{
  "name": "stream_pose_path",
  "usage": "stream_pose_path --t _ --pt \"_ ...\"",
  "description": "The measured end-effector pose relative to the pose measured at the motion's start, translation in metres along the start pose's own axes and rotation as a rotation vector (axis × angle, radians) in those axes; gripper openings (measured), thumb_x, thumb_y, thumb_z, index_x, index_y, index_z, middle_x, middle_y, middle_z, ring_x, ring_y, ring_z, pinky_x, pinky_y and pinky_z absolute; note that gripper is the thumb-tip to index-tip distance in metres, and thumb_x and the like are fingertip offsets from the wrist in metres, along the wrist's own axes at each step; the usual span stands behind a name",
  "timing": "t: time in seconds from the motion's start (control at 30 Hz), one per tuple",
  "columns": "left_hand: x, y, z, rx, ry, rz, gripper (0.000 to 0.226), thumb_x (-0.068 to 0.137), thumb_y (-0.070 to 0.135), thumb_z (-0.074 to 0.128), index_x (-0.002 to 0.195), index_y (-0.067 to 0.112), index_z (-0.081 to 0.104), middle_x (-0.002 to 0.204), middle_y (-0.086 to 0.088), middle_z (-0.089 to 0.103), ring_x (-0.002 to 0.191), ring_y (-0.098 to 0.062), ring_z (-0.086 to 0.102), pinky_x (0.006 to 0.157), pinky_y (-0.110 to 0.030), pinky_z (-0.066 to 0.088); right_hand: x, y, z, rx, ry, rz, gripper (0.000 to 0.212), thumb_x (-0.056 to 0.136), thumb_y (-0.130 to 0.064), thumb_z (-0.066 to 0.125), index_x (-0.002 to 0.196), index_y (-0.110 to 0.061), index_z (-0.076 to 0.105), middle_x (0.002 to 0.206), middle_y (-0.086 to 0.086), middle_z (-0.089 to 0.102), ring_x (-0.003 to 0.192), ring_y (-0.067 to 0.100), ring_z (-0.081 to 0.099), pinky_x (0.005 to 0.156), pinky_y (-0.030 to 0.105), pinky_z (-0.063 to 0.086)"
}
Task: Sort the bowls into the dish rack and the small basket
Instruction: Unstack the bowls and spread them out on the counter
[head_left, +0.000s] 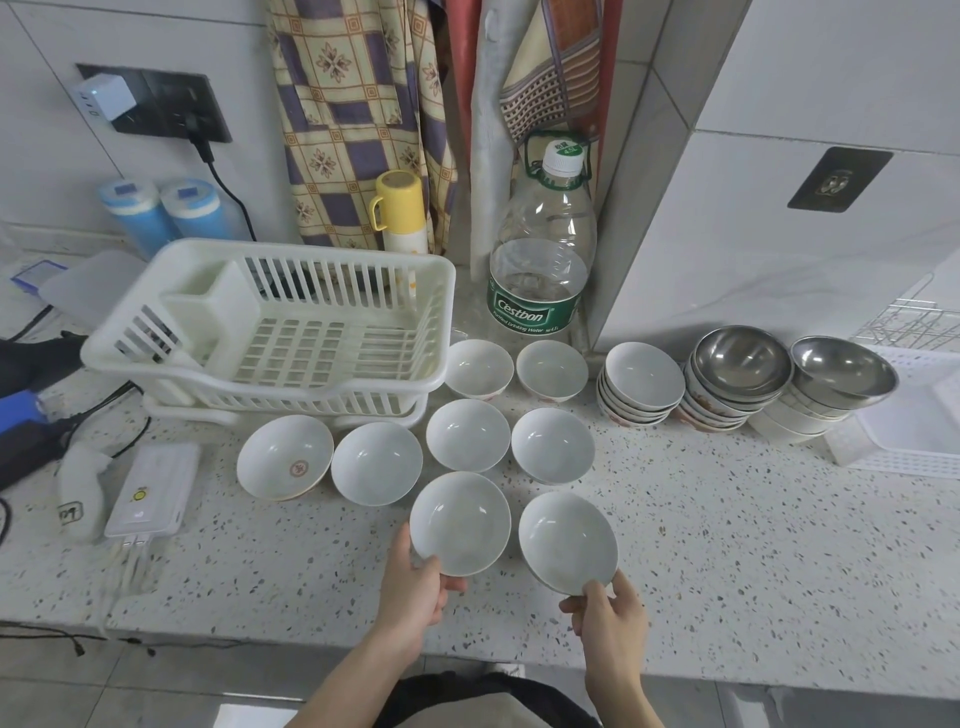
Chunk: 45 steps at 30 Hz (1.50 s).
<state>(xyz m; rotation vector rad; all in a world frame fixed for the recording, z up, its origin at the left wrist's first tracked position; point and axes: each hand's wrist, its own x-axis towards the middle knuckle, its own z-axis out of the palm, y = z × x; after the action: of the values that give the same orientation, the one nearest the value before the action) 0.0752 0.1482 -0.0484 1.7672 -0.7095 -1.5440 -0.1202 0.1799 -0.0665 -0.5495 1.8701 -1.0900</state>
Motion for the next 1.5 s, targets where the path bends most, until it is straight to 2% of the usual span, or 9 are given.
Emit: stream_pose_path --t 0.17,0.5,0.7,0.9,1.0,1.13,1.23,1.3,1.5 --pt "0.001 0.002 0.001 0.010 -0.001 0.003 0.055 0.097 -0.001 0.040 0.137 0.036 0.039 0.078 -0.022 0.072 0.034 -0.005 0.049 0.033 -0.019 0.025 0.002 -0.002 -0.001 -0.026 -0.022 -0.005 0.032 0.086 -0.004 0.046 0.100 -0.026 0.064 0.052 0.011 0.064 0.039 0.009 0.040 0.041 0.022 0.039" --pt "0.003 0.001 0.001 0.029 0.024 -0.003 0.056 0.096 0.000 0.042 0.140 0.034 0.040 0.068 -0.019 0.073 0.032 -0.009 0.042 0.034 -0.021 0.026 0.003 -0.005 0.004 -0.088 -0.048 -0.019 0.034 0.088 -0.006 0.046 0.108 -0.028 0.060 0.058 0.010 0.068 0.041 0.013 0.043 0.048 0.032 0.043" --pt "0.006 0.003 0.003 0.028 0.042 -0.006 0.056 0.094 0.000 0.042 0.139 0.034 0.042 0.069 -0.020 0.073 0.032 -0.007 0.041 0.034 -0.020 0.027 0.004 -0.008 0.003 -0.105 -0.061 0.036 0.036 0.089 -0.006 0.047 0.120 -0.024 0.051 0.060 0.008 0.071 0.041 0.012 0.046 0.047 0.029 0.045" --pt "0.008 0.006 0.005 0.028 0.050 -0.007 0.057 0.093 -0.004 0.040 0.138 0.030 0.042 0.073 -0.022 0.073 0.029 -0.005 0.043 0.033 -0.018 0.027 0.003 -0.010 0.004 -0.101 -0.080 0.086 0.037 0.091 -0.008 0.047 0.122 -0.027 0.043 0.063 0.007 0.073 0.038 0.010 0.046 0.048 0.029 0.045" --pt "0.009 0.005 0.004 0.034 0.047 -0.010 0.057 0.093 -0.003 0.041 0.138 0.031 0.041 0.071 -0.020 0.073 0.030 -0.006 0.042 0.033 -0.018 0.027 0.005 -0.011 0.002 -0.153 -0.095 0.080 0.033 0.092 -0.015 0.050 0.123 -0.025 0.043 0.062 0.004 0.073 0.040 0.011 0.047 0.046 0.027 0.044" --pt "0.010 0.004 0.004 0.043 0.051 -0.001 0.057 0.093 -0.002 0.041 0.139 0.032 0.041 0.068 -0.018 0.073 0.030 -0.007 0.042 0.033 -0.020 0.027 0.009 -0.021 -0.006 -0.376 0.038 -0.013 0.044 0.094 -0.040 0.048 0.134 -0.021 0.046 0.063 0.002 0.070 0.064 0.013 0.064 0.056 0.027 0.044" --pt "0.010 0.003 0.004 0.044 0.062 0.000 0.057 0.093 -0.002 0.041 0.138 0.033 0.042 0.070 -0.018 0.074 0.032 -0.007 0.046 0.034 -0.020 0.028 0.016 -0.039 -0.015 -0.476 0.152 -0.149 0.048 0.095 -0.044 0.044 0.136 -0.019 0.047 0.057 -0.001 0.063 0.061 0.016 0.063 0.053 0.026 0.044" --pt "0.009 0.004 0.005 0.041 0.063 0.002 0.056 0.093 -0.002 0.041 0.138 0.033 0.042 0.073 -0.019 0.074 0.032 -0.006 0.048 0.034 -0.020 0.029 0.026 -0.055 -0.014 -0.514 0.137 -0.227 0.042 0.095 -0.042 0.044 0.132 -0.023 0.050 0.056 -0.002 0.062 0.059 0.014 0.062 0.051 0.026 0.042" --pt "0.008 0.007 0.003 0.034 0.032 -0.026 0.050 0.095 0.006 0.045 0.132 0.039 0.039 0.075 -0.017 0.075 0.033 -0.006 0.044 0.034 -0.018 0.028 0.069 -0.114 0.019 -0.563 -0.023 -0.349 0.025 0.092 -0.037 0.047 0.109 -0.028 0.063 0.081 -0.017 0.061 0.076 0.012 0.058 0.059 0.025 0.039"
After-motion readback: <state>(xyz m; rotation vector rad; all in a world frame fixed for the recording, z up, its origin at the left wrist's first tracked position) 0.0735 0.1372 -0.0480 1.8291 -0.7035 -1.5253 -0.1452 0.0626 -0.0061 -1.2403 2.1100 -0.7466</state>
